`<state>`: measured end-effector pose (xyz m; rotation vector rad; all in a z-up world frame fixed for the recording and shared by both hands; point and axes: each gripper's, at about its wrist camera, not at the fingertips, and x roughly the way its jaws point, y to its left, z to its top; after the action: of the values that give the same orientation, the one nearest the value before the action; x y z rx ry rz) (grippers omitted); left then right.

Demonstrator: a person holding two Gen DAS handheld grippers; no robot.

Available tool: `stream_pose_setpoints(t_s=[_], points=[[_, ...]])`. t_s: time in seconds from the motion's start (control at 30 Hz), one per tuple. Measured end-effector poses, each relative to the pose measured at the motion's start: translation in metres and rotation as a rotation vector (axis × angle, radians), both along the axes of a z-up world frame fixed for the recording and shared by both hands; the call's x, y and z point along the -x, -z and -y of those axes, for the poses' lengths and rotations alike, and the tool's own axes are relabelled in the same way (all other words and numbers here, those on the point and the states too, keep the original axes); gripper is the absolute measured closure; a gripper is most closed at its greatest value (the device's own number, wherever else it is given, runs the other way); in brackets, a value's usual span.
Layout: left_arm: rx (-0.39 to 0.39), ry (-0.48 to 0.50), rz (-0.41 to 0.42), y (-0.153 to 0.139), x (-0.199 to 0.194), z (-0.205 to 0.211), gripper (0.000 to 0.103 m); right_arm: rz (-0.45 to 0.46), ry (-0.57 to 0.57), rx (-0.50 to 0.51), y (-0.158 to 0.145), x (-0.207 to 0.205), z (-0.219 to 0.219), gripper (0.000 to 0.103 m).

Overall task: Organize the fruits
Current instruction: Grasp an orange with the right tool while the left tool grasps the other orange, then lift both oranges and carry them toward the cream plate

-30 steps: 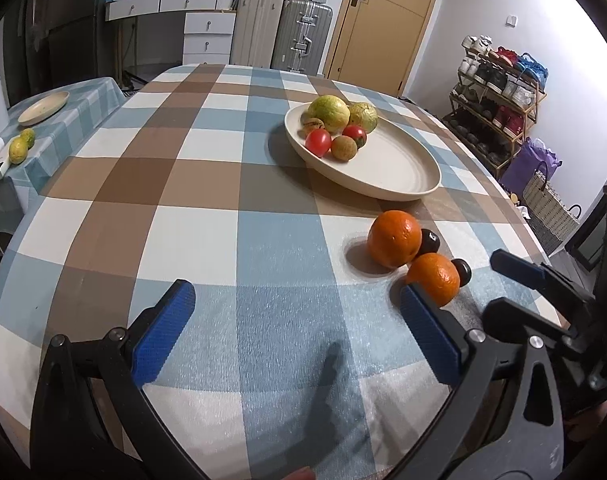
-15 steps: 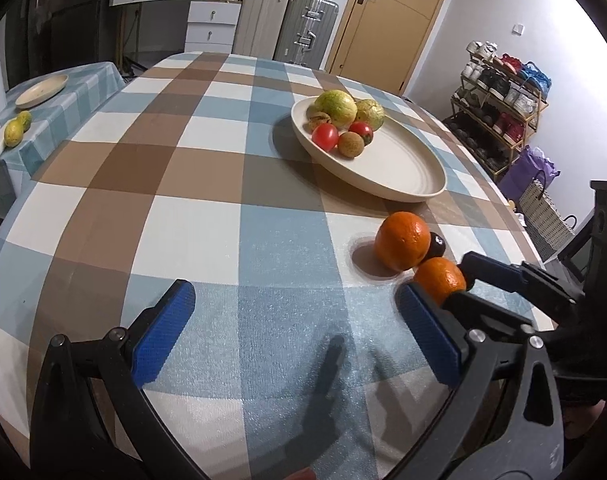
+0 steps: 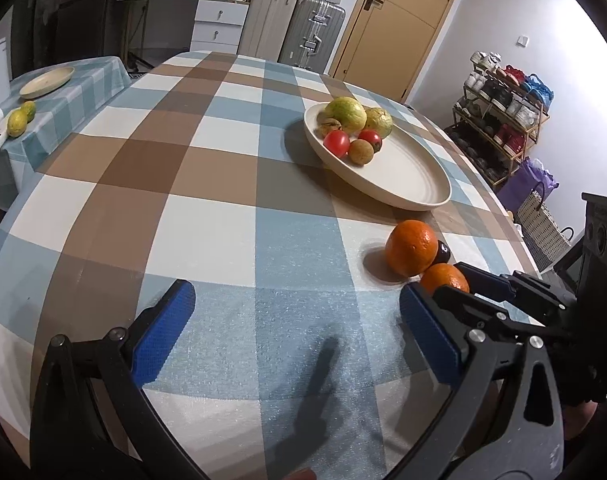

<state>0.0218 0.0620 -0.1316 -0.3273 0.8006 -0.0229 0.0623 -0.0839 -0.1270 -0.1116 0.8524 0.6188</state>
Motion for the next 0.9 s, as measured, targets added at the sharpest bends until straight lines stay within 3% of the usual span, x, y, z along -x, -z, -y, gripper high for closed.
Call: stream_pose_setpoints(t_s=[0.47, 0.77, 0.9], points=[[-0.005, 0.023, 0.014, -0.012, -0.002, 0.008, 0.001, 0.024, 0.009, -0.113, -0.014, 0.009, 0.023, 0.062], [-0.034, 0.082, 0.023, -0.023, -0.026, 0.028, 0.001, 0.057, 0.046, -0.137, -0.018, 0.021, 0.052, 0.062], [-0.026, 0.153, 0.017, -0.024, -0.043, 0.040, 0.001, 0.073, 0.060, -0.131, -0.018, 0.025, 0.068, 0.062]])
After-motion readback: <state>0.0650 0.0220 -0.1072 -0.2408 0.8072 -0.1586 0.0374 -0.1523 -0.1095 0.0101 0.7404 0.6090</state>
